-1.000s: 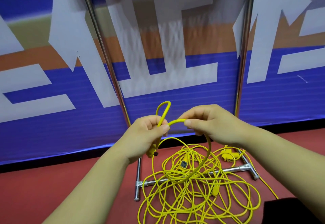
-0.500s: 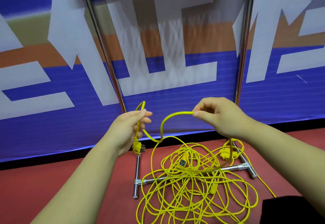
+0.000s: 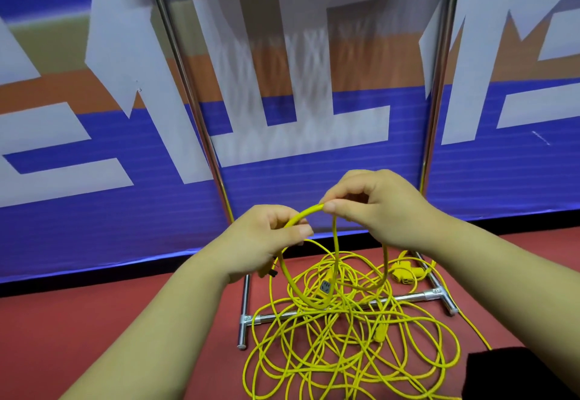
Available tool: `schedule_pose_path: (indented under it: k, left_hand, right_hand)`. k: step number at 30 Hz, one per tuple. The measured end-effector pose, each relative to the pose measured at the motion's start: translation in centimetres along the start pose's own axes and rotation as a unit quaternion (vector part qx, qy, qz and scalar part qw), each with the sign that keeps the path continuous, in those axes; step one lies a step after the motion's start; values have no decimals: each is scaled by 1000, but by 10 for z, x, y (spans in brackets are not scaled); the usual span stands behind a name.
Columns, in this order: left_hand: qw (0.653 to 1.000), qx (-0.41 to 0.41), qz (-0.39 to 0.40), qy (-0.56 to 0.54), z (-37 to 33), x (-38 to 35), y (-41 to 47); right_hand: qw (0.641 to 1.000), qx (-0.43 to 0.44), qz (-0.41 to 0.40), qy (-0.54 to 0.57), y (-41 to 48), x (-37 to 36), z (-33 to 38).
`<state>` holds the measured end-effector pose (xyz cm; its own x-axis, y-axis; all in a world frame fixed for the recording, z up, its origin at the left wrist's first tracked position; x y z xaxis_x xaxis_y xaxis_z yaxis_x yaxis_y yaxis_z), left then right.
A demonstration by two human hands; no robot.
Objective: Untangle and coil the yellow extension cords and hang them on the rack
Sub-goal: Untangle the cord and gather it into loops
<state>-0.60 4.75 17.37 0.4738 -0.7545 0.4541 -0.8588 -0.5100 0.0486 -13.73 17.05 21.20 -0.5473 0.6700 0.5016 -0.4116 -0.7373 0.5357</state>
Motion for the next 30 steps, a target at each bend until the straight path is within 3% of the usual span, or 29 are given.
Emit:
schedule_pose_path:
  k: [8,12,19,23,27,30]
  left_hand:
    - [996,-20,-17,-82,-11,2,0]
    - [978,6,-77,-196,-13,17,2]
    - [945,24,-109,-309,-4,37,3]
    - [950,43,-114,-287,1,42,2]
    - [976,51,-121,-173,17,30,3]
    - [985,72,-105,-117,30,12,5]
  right_hand:
    - [994,-45,1,97,-1,-4,-6]
    - [974,-109,70,186,-10,-18,-22]
    - [956,-193,143,169,-23,-37,-50]
    - [962,-205,64,166,-15,-26,-52]
    - [958,-219,-52,179,-9,-5,-42]
    - [955,-224,-72,180,-6,-1,-32]
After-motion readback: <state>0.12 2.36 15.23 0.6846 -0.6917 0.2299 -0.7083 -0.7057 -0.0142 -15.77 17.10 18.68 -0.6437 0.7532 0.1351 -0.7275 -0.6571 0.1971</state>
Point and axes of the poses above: each hand's wrist, its own y-axis towards the middle knuckle, its own x-axis out of the back of the hand, z = x × y, the point moved 7 cm from there along y, towards the middle knuckle, and after that the axes turned 9 degrees about -z, right-handed, at the moved point
